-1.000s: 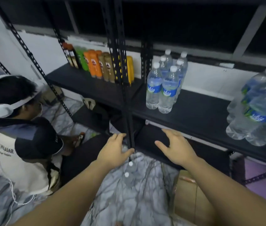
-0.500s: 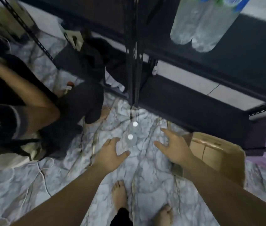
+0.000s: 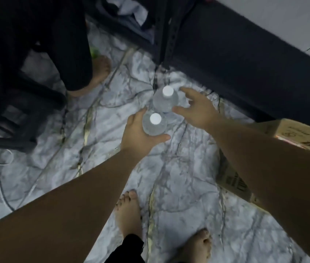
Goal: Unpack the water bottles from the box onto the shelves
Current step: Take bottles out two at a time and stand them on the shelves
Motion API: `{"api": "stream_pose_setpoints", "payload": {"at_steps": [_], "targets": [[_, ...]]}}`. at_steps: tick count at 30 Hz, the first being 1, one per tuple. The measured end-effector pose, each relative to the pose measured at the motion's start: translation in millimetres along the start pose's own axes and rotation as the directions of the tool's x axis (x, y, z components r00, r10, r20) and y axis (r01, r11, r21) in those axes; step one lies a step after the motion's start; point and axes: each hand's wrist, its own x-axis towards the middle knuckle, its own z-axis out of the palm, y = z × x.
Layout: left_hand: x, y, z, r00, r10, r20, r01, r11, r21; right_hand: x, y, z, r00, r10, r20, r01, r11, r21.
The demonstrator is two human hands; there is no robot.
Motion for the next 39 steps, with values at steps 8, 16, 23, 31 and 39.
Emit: {"api": "stream_pose_setpoints", "payload": {"at_steps": [8,16,23,31,39], "targets": [[37.6,-35.0,9.7,0.993,0.107,-0.054,-0.116,0.972,-0.203,61.6,4.9,30.5,0.996,-0.071,0.046,0.071,0.997,0.018],[57.5,-41.2,-9.4,0.983,0.106,-0.149,-0.139,0.962,-0.234,61.9,7.9,29.9,0.991,-0.115,-0.065,0.116,0.993,0.014],[37.1,-23.2,-31.9,0.977,0.080,-0.198,-0.129,0.960,-0.249,22.0,13.8,19.6,0.975,-0.038,-0.220,0.079,0.980,0.183],[-29.8,55.3,-112.7,0.972,0.230,-0.039,-0.233,0.947,-0.220,-71.0,-38.0,-53.4,0.982,-0.053,-0.181,0.100,0.961,0.257],[-120.6,197.9,-189.8,0.946,0.324,0.007,-0.314,0.920,-0.235,-197.5,-134.5,-169.1,0.942,-0.216,-0.256,0.283,0.922,0.265]]}}
